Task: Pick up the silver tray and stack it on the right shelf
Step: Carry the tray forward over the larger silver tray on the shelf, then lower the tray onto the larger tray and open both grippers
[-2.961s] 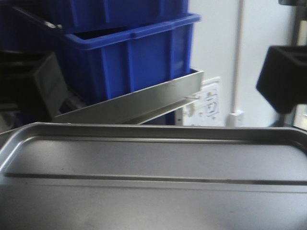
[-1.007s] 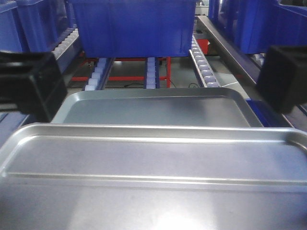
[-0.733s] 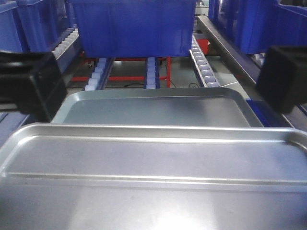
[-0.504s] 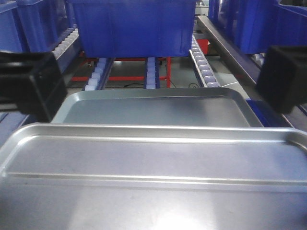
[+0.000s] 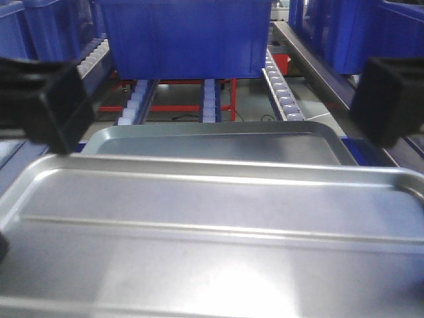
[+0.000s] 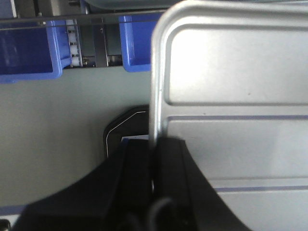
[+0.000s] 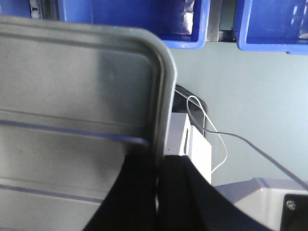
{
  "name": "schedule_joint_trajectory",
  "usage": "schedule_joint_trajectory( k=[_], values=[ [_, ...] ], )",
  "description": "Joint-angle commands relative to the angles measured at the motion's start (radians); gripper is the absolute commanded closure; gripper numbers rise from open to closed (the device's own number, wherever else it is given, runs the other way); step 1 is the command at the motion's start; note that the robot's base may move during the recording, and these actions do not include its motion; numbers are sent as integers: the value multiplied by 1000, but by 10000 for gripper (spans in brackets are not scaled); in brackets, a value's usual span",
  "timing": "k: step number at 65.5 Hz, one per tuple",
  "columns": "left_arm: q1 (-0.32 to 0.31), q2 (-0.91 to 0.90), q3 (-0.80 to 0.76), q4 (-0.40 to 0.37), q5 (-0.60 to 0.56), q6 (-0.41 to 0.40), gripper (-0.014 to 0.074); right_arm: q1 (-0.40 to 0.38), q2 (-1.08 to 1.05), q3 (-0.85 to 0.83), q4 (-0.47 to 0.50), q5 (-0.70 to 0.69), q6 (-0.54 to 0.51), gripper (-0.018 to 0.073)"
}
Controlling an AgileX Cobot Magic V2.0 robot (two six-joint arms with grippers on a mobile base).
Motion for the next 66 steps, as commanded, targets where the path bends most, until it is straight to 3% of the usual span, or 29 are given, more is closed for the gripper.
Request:
schedule_joint_trajectory(
  k=[1,8,18,32,39,66],
  values=[
    [54,-23,-29,63,20,56,687,-44,-17,-25,-89,1,-37,502],
    [157,-23,-29,63,-50,126,687,-136,-16,-25,-109,-77,-70,502],
    [323,-15,-29,29,-219,306,687,-270,3,-25,-109,-226,-195,502],
    [528,77,-38,-148,-397,545,687,-418,130,-25,-109,-430,-253,502],
    [565,145,-38,-212,-504,631,687,-467,202,-25,-110,-521,-283,502],
    [602,330,-40,-225,-684,631,687,-527,404,-165,-153,-579,-294,502]
  ],
)
